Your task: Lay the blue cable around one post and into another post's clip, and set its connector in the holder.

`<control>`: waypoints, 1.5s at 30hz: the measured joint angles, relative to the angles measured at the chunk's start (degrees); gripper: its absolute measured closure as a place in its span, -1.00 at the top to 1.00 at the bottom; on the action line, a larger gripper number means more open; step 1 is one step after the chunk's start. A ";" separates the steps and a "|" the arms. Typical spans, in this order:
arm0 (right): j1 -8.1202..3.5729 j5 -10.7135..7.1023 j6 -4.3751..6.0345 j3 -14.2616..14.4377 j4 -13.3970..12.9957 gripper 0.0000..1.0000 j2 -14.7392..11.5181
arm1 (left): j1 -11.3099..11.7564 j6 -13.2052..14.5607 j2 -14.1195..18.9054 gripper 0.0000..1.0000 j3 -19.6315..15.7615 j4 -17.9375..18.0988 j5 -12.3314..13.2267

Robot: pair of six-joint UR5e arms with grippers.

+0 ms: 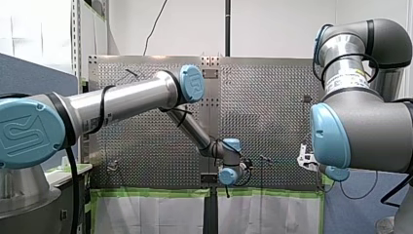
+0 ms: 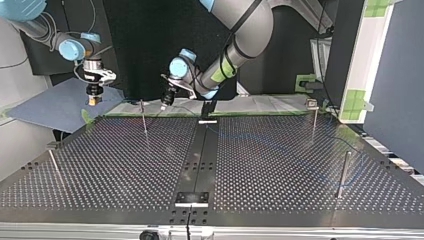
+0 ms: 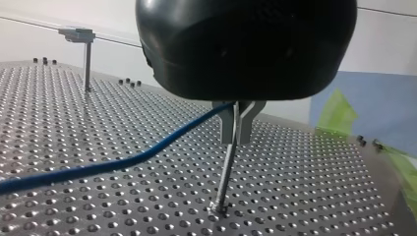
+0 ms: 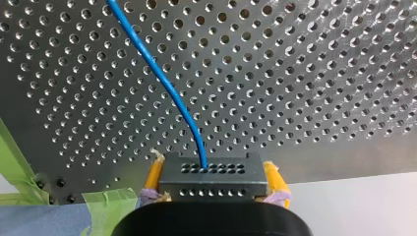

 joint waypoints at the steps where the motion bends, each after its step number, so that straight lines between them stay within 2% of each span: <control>1: 0.01 0.01 -0.04 -0.04 0.09 -1.00 0.00 | -0.02 -0.03 -0.26 -1.00 0.14 -0.13 0.05; 8: 0.01 -0.01 -0.06 -0.14 0.10 -1.00 0.00 | 0.02 -0.29 -1.52 -1.00 1.29 -0.77 0.26; 25: 0.11 -0.08 0.21 -0.73 0.31 -1.00 0.05 | 0.89 -0.67 -1.62 -1.00 2.98 -2.08 0.91; 36: 0.27 -0.08 0.11 -0.79 0.40 -1.00 0.05 | 1.14 -0.05 -1.59 -1.00 2.62 -2.35 1.65; 38: 0.36 -0.11 0.09 -0.78 0.40 -1.00 0.05 | 1.15 0.38 -1.55 -0.77 2.45 -2.35 1.70; 39: 0.41 -0.14 0.08 -0.78 0.41 -1.00 0.06 | 1.15 0.60 -1.55 -0.77 2.38 -2.35 1.73; 41: 0.49 -0.18 0.09 -0.78 0.39 -1.00 0.06 | 1.15 1.00 -1.53 -0.36 2.17 -2.33 1.79; 42: 0.54 -0.20 0.11 -0.78 0.37 -1.00 0.06 | 1.15 1.12 -1.53 -0.36 2.09 -2.32 1.81; 43: 0.56 -0.20 0.13 -0.78 0.36 -1.00 0.05 | 1.15 1.23 -1.52 -0.16 2.01 -2.30 1.83; 44: 0.60 -0.23 0.15 -0.78 0.35 -1.00 0.04 | 1.12 1.39 -1.50 0.27 1.96 -2.28 1.88; 45: 0.64 -0.25 0.18 -0.77 0.32 -1.00 0.05 | 1.09 1.54 -1.49 0.27 1.96 -2.27 1.95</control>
